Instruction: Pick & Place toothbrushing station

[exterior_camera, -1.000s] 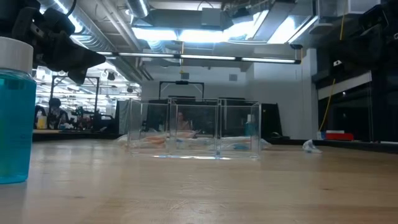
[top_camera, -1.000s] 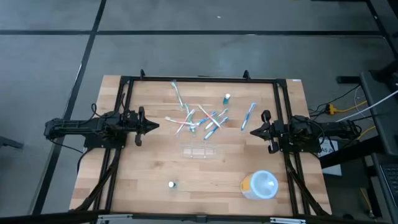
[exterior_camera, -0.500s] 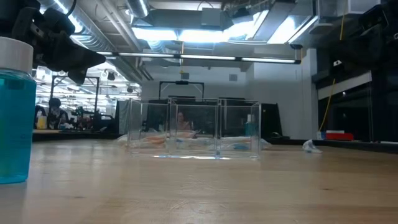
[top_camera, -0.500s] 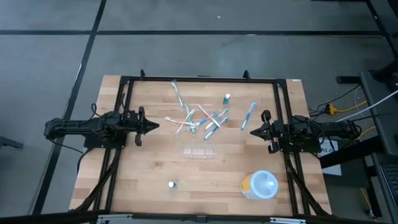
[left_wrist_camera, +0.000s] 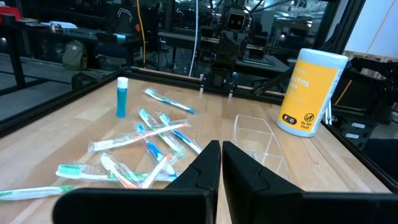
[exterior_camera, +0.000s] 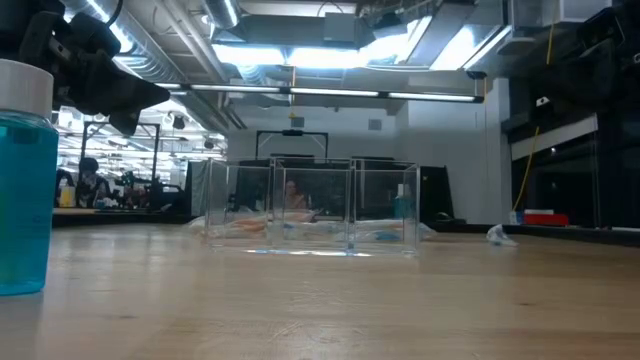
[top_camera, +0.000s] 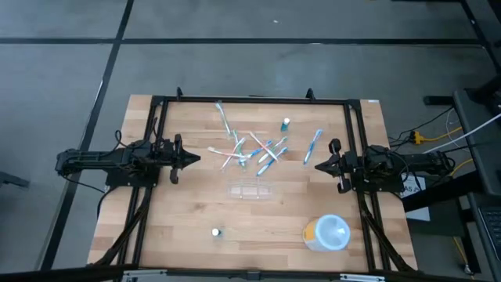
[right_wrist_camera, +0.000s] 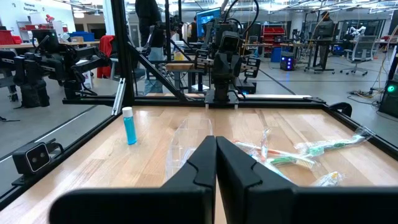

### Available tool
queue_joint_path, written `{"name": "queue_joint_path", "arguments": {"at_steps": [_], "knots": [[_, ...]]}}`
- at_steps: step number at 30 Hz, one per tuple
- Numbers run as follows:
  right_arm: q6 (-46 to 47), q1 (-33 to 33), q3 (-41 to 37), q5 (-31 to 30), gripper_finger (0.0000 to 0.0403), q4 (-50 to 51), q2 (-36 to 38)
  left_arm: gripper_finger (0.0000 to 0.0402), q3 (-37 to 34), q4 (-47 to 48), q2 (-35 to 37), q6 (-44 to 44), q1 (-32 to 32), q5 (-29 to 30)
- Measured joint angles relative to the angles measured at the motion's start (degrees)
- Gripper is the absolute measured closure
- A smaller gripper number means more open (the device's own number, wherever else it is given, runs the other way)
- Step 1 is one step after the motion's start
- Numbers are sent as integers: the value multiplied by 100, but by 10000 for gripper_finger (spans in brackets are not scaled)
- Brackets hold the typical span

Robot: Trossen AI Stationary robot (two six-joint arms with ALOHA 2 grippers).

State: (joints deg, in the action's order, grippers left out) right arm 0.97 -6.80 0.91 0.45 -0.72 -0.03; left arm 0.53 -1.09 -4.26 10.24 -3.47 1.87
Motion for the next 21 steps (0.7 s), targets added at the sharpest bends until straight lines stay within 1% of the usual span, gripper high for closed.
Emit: {"name": "queue_joint_path", "arguments": {"at_steps": [3, 6, 7, 8, 9, 10, 13, 15, 16, 19, 20, 21], "knots": [[-21, 1, 0, 0, 389, -1, -1, 390, -1, 1, 0, -2, -1, 1], [-656, 1, 0, 2, 389, -70, 1, 388, 0, 1, 0, 0, 1, 1], [-717, 1, 0, 20, 389, -129, 0, 388, 0, 1, 0, -2, 0, 1], [-526, -1, 1, 45, 389, -183, -1, 389, 0, 1, -1, -2, 0, 1], [-117, -4, 0, -23, 389, -267, -1, 390, 0, 1, -1, 0, 0, 2], [466, -4, 0, -247, 389, -416, -1, 391, -2, 1, -1, 0, -1, 2], [2829, 2, 2, -1107, 389, -687, 1, 391, -2, 1, 1, 0, -1, 0], [4045, 1, 0, -1541, 389, -706, -1, 389, -2, 1, 0, -2, 0, 0], [4362, 7, 0, -1783, 389, -708, -1, 389, -1, 0, 0, -1, 1, 0], [4487, 43, 0, -2843, 389, -763, 1, 389, 0, -2, 0, -1, 1, 1], [4487, 40, 0, -3064, 389, -712, 1, 390, 0, -1, -1, 0, 1, 1], [4522, 37, 0, -3109, 389, -563, 1, 390, -1, -4, -1, 0, 1, 1]]}}
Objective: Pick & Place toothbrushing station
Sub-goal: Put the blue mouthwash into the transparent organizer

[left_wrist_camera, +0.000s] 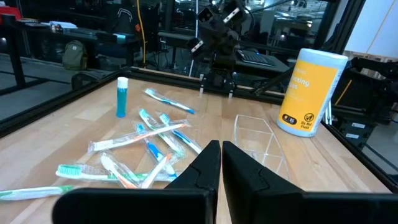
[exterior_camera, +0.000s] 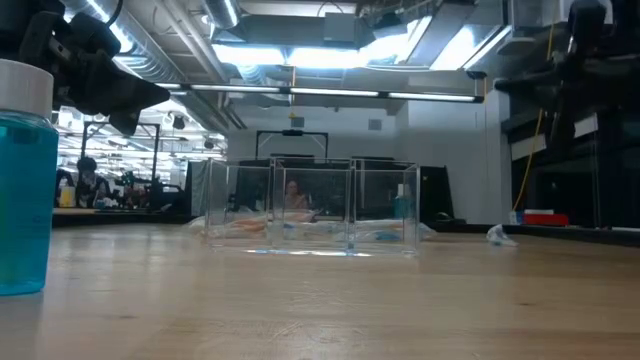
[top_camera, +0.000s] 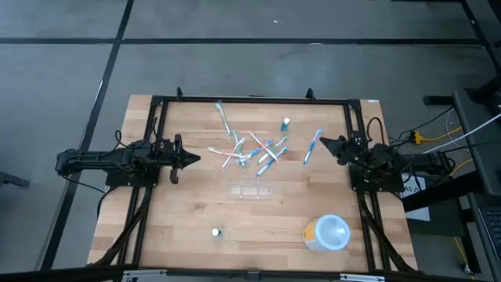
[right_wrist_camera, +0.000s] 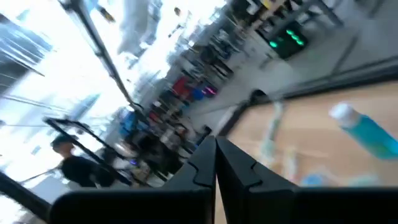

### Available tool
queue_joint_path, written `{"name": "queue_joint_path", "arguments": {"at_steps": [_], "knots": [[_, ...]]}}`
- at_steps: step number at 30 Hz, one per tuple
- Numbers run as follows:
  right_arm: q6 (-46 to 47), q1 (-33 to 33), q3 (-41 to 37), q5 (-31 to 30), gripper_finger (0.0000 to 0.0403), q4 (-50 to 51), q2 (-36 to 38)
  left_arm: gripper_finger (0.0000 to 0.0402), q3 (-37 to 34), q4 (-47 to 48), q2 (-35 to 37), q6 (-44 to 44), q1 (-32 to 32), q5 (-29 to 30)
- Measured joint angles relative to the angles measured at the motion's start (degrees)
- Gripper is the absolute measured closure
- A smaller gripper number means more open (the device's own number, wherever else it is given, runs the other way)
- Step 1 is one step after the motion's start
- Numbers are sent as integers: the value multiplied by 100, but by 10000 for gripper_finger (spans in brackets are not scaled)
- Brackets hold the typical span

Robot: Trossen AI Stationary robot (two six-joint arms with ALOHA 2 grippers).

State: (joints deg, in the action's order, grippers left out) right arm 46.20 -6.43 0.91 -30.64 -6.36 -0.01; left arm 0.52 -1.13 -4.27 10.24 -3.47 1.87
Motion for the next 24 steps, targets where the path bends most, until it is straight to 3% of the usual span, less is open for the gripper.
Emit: {"name": "queue_joint_path", "arguments": {"at_steps": [3, 8, 13, 16, 20, 24], "knots": [[181, -19, -11, 372, 389, 264, -84, 391, 2, -6, -1, 0, -1, -1], [-419, -16, 0, 976, 389, 294, -610, 389, 2, -37, -1, 0, 0, 2], [24, -17, 0, 1326, 389, 306, -1122, 391, 1, -41, -1, -123, 0, 286], [-288, -74, 0, 1492, 389, 294, -1364, 390, 1, -211, -3, -548, -2, 616], [-946, -359, 0, 1758, 389, 202, -1698, 389, 1, -592, -3, -193, -2, 628], [-1615, -734, 0, 1719, 389, -322, -1995, 392, 1, -1217, -1, -54, -2, 1177]]}}
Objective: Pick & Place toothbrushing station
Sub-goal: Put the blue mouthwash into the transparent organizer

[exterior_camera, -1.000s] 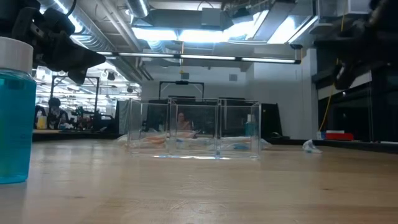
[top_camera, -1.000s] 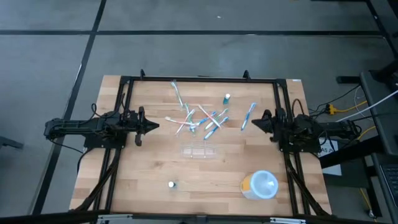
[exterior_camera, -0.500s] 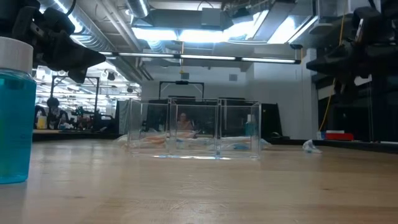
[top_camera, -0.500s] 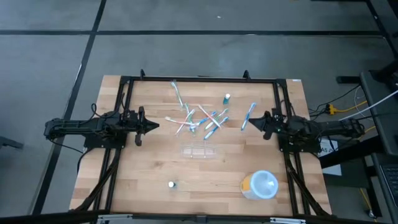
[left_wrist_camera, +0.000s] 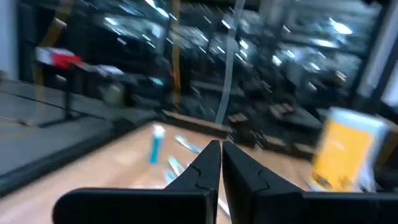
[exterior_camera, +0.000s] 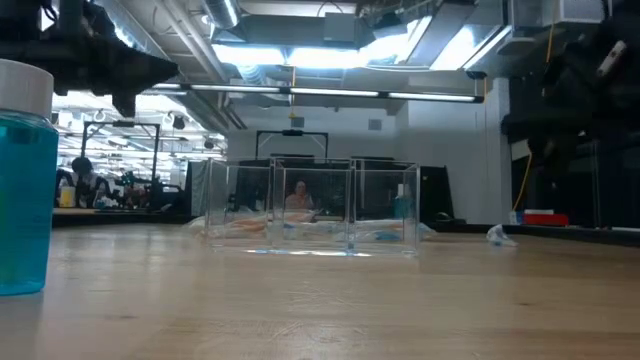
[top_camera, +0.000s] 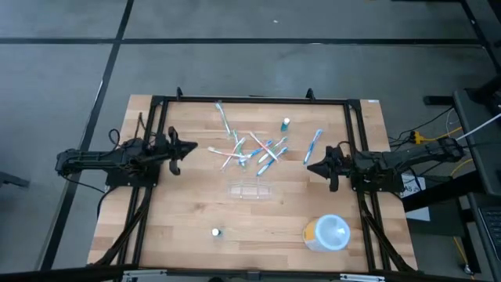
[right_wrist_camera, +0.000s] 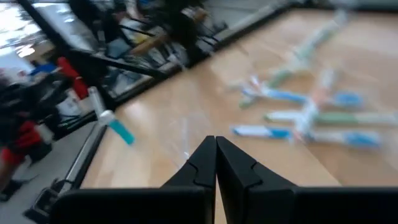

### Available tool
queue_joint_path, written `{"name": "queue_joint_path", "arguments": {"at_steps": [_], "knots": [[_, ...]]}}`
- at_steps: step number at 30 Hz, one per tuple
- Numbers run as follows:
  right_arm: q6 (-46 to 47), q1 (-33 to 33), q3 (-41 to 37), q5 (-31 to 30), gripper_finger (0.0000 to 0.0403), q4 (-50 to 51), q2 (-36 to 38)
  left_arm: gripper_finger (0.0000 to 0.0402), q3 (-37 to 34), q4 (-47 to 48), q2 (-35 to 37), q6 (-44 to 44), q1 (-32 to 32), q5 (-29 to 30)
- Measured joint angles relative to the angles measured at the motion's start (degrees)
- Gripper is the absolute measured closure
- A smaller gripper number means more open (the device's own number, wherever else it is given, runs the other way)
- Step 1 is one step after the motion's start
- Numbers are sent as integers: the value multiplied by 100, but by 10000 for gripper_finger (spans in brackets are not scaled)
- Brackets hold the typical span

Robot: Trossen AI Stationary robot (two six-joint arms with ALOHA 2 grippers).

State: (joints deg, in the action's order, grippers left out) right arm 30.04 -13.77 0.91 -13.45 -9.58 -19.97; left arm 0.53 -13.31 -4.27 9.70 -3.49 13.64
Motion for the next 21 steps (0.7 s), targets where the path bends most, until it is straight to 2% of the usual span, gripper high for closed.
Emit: {"name": "queue_joint_path", "arguments": {"at_steps": [2, 6, 8, 11, 17, 21], "knots": [[-399, -155, 0, 64, 389, -570, -120, 393, -1, -367, 0, -310, -2, -152], [-1220, -326, 0, 556, 389, -2064, -233, 393, -1, -1062, 0, -833, 1, -1473], [-1648, -338, 0, 834, 389, -2731, -241, 393, -1, -1469, 2, -766, 2, -1934], [-2012, -327, 0, 782, 389, -3447, -241, 393, -2, -1971, 1, -431, 2, -2427], [-1917, -316, 0, 109, 389, -4146, -243, 392, 0, -2342, 2, 743, 2, -2829], [-835, -316, 0, -285, 389, -4145, -243, 391, 0, -2443, 0, 943, 2, -3376]]}}
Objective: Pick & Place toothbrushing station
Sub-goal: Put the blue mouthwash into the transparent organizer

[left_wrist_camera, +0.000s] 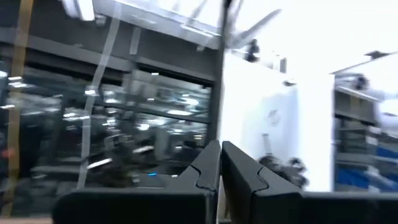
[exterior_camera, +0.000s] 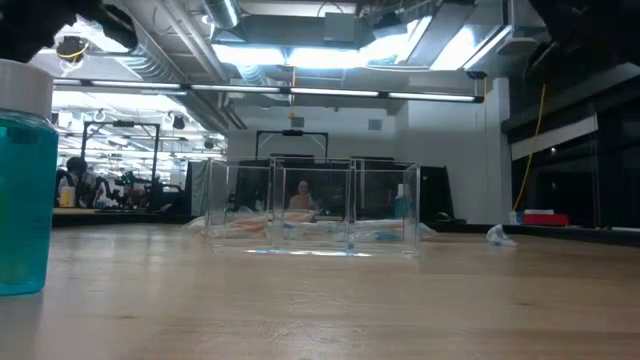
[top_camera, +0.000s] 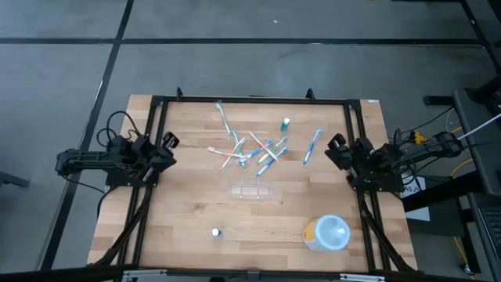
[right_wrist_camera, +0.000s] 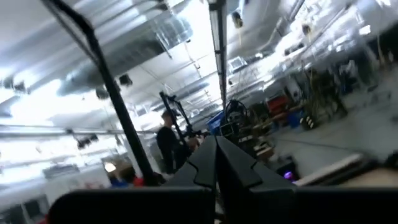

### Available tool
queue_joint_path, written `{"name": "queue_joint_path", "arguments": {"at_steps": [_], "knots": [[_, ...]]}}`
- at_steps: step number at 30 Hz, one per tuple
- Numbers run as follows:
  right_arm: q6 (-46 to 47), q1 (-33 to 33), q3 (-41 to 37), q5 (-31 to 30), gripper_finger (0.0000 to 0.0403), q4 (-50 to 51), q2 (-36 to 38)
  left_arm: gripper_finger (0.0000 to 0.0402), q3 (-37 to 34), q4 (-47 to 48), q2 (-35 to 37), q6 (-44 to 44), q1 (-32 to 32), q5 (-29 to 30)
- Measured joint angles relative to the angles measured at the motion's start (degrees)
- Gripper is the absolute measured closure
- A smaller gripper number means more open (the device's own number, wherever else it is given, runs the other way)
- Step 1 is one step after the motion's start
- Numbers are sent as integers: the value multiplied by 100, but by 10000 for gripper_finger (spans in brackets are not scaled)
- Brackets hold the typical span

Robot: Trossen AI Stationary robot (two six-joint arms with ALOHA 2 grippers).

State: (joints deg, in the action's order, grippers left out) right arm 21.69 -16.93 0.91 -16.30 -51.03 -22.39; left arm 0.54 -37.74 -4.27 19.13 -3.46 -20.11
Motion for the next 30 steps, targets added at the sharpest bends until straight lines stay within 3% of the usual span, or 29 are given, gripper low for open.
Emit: {"name": "queue_joint_path", "arguments": {"at_steps": [4, 7, 13, 17, 21, 25, 27, 30], "knots": [[-20, -9, 0, 643, 389, -41, 0, 393, 0, -71, -2, -306, 0, -373], [-431, -78, 2, 928, 389, -114, 0, 393, 0, -44, -2, -653, 0, -175], [-2397, -409, 123, 1032, 389, -279, 0, 393, 0, 474, -2, -2063, -1, 263], [-3673, -516, 278, 1186, 389, -272, 0, 394, 0, 873, -2, -2974, 0, 1036], [-4661, -505, 580, 648, 389, -206, -2, 392, 0, 1500, -109, -3045, 0, 2879], [-4808, -505, 994, -420, 389, 608, -15, 392, 0, 2094, -502, -2982, -3, 4611], [-4700, -505, 1376, -1086, 389, 1399, -15, 393, 17, 2200, -773, -2781, -10, 4791], [-3932, -505, 2193, -1820, 389, 3238, -48, 396, 180, 2278, -1353, -2646, -78, 4594]]}}
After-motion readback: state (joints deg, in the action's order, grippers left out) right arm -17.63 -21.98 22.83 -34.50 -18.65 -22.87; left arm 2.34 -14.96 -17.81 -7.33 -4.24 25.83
